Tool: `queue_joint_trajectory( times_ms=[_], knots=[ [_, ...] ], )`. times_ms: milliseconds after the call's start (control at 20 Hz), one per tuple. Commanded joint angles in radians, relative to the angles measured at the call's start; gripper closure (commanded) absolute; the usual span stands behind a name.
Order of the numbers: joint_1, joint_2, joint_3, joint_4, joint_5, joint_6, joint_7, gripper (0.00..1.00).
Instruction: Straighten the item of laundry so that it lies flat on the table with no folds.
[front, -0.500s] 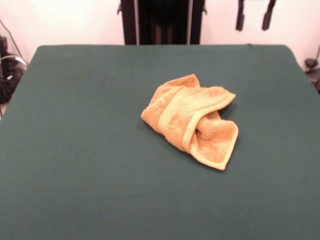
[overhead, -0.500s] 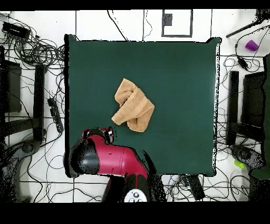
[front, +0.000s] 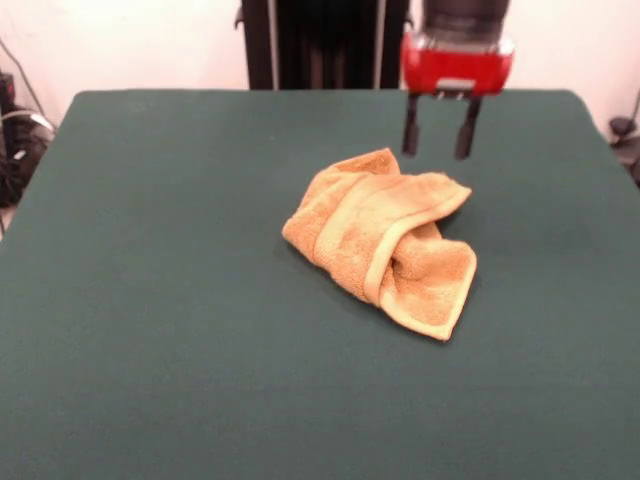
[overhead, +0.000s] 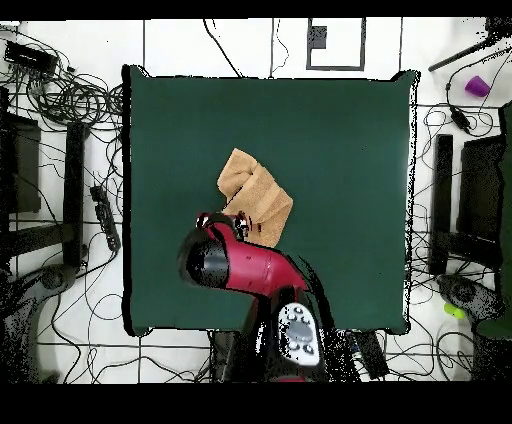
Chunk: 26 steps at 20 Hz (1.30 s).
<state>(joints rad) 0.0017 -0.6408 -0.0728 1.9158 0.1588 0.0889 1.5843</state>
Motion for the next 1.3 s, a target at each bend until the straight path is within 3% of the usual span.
queue_joint_trajectory(
  times_ms=[50,200,350,550,750,1300],
  knots=[
    [0.021,0.176,0.068,-0.167,0.055,0.044,0.173,0.00],
    [0.072,0.231,0.018,-0.229,0.056,-0.122,0.211,0.00],
    [0.087,0.331,0.011,-0.346,0.097,-0.022,0.194,0.00],
    [0.052,0.431,0.077,-0.430,0.098,-0.135,0.191,0.00],
    [0.046,0.513,0.077,-0.555,0.118,-0.111,0.166,0.00],
    [0.026,0.540,0.052,-0.680,0.078,0.015,0.137,0.00]
  ],
)
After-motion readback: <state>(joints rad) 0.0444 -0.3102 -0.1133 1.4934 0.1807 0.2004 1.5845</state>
